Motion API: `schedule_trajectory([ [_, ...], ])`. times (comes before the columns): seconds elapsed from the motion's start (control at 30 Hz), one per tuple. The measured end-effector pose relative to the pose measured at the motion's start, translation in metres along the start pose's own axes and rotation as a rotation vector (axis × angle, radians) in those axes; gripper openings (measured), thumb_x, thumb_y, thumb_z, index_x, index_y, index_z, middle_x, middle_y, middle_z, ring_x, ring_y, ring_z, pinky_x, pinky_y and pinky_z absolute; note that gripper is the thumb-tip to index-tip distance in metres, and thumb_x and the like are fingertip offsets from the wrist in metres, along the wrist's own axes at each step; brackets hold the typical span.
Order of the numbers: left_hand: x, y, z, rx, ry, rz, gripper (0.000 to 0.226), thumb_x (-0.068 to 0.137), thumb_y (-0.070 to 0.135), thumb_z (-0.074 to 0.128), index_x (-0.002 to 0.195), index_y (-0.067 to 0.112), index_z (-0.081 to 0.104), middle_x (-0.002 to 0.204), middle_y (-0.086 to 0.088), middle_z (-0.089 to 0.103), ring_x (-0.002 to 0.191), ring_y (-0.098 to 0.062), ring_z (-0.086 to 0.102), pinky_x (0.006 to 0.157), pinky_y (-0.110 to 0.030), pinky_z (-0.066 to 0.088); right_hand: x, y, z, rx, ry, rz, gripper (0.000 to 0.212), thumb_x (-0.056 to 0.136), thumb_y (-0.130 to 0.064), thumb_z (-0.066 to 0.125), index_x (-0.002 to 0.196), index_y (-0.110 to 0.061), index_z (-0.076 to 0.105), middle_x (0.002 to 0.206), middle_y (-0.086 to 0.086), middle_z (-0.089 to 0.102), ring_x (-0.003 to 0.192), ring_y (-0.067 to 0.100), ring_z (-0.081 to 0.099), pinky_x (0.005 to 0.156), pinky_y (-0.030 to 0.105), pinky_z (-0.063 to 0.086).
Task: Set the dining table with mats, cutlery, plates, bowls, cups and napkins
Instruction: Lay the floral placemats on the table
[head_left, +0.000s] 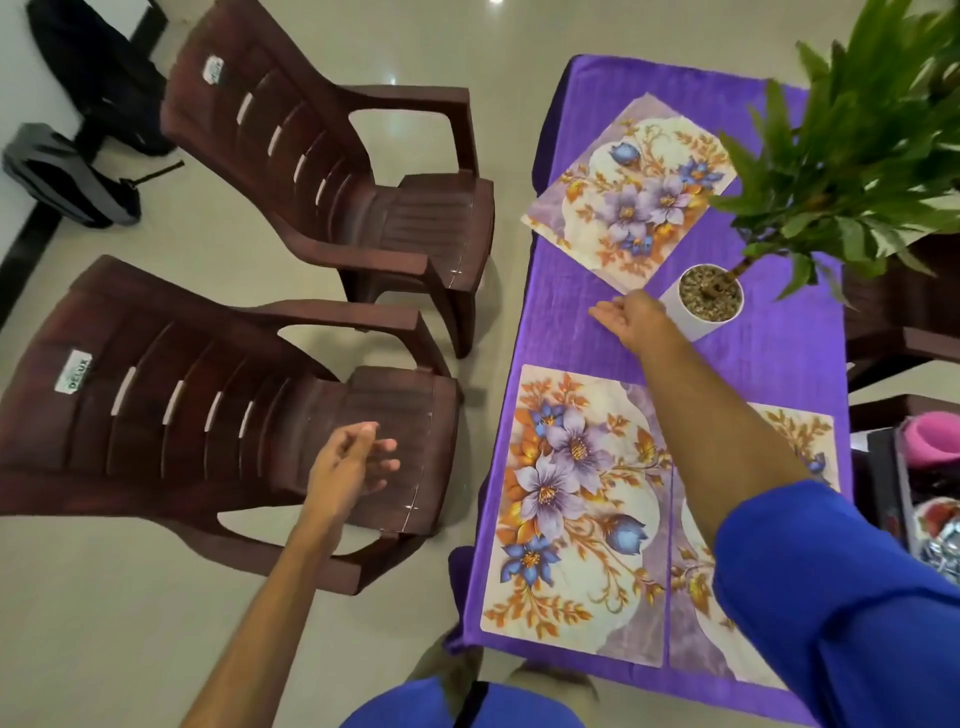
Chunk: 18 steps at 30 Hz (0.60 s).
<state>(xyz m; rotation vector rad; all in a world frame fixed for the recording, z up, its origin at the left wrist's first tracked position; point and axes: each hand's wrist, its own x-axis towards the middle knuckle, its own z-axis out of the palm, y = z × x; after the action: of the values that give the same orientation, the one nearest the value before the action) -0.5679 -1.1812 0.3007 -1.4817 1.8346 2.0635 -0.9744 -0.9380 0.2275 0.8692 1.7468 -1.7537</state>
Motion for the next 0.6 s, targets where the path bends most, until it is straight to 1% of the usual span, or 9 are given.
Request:
schedule_trajectory([
  [0.03,0.0,-0.001,0.007,0.012,-0.016,-0.007,0.025,0.107,0.038,0.055,0.123,0.022,0.066,0.108,-0.004,0.079,0.097,-0.028,0.077,0.089,-0.045,0.06,-0.001,0.012,-0.006,-0.027,-0.011,0.034,0.017,0.102,0.001,0.04,0.11,0.007,0.053,0.122,0.029,0.064,0.076,0.035,0.07,0.063,0.041,0.064],
  [0.1,0.0,-0.001,0.024,0.049,-0.053,-0.013,0.023,0.107,0.037,0.055,0.121,0.022,0.067,0.105,-0.001,0.079,0.096,-0.025,0.078,0.087,-0.04,0.062,-0.02,0.032,-0.014,-0.107,-0.032,0.076,0.015,0.102,0.001,0.042,0.111,0.008,0.052,0.112,0.029,0.064,0.074,0.038,0.069,0.058,0.042,0.063],
  [0.23,-0.001,-0.001,0.053,0.102,-0.121,-0.035,0.022,0.107,0.038,0.055,0.12,0.026,0.069,0.102,0.003,0.079,0.095,-0.019,0.078,0.087,-0.039,0.063,-0.054,0.067,-0.037,-0.377,-0.11,0.108,0.012,0.102,-0.003,0.051,0.095,0.003,0.059,0.088,0.019,0.068,0.064,0.031,0.07,0.047,0.034,0.059],
  [0.3,-0.004,0.002,0.064,0.129,-0.161,-0.021,0.022,0.107,0.039,0.055,0.12,0.027,0.068,0.104,0.003,0.079,0.095,-0.018,0.078,0.088,-0.04,0.062,-0.069,0.079,-0.059,-0.463,-0.18,0.146,0.017,0.103,-0.012,0.05,0.097,-0.001,0.062,0.083,0.015,0.069,0.064,0.029,0.068,0.057,0.035,0.056],
  [0.37,-0.008,0.003,0.072,0.15,-0.198,-0.006,0.022,0.107,0.039,0.054,0.12,0.026,0.068,0.106,0.002,0.079,0.096,-0.018,0.077,0.088,-0.038,0.062,-0.084,0.092,-0.083,-0.476,-0.245,0.236,0.033,0.107,-0.023,0.04,0.091,-0.003,0.06,0.075,0.012,0.069,0.058,0.027,0.069,0.068,0.038,0.05],
  [0.4,-0.009,0.002,0.075,0.165,-0.21,0.003,0.022,0.108,0.038,0.054,0.119,0.025,0.067,0.106,0.002,0.078,0.096,-0.018,0.077,0.087,-0.037,0.062,-0.09,0.1,-0.096,-0.546,-0.232,0.226,0.035,0.108,-0.024,0.04,0.093,-0.002,0.062,0.075,0.012,0.071,0.06,0.027,0.07,0.072,0.04,0.052],
  [0.5,-0.014,-0.013,0.086,0.237,-0.235,0.003,0.021,0.107,0.038,0.055,0.116,0.024,0.067,0.105,0.003,0.078,0.096,-0.018,0.077,0.086,-0.036,0.062,-0.104,0.139,-0.144,-1.098,-0.06,-0.034,0.028,0.097,-0.022,0.051,0.104,-0.002,0.069,0.098,0.017,0.074,0.093,0.035,0.073,0.087,0.044,0.059],
  [0.57,-0.016,-0.032,0.095,0.305,-0.247,-0.019,0.019,0.106,0.038,0.058,0.114,0.023,0.067,0.106,0.003,0.077,0.097,-0.018,0.077,0.081,-0.033,0.061,-0.119,0.171,-0.175,-1.07,0.075,-0.082,0.03,0.091,-0.021,0.049,0.1,0.002,0.066,0.097,0.023,0.071,0.097,0.043,0.07,0.082,0.046,0.057],
  [0.6,-0.018,-0.047,0.099,0.371,-0.263,-0.028,0.018,0.105,0.037,0.06,0.114,0.023,0.066,0.11,0.002,0.076,0.098,-0.018,0.076,0.078,-0.03,0.06,-0.13,0.188,-0.193,-1.058,0.129,-0.115,0.025,0.092,-0.017,0.052,0.099,0.004,0.063,0.095,0.024,0.068,0.096,0.043,0.068,0.076,0.041,0.052],
])
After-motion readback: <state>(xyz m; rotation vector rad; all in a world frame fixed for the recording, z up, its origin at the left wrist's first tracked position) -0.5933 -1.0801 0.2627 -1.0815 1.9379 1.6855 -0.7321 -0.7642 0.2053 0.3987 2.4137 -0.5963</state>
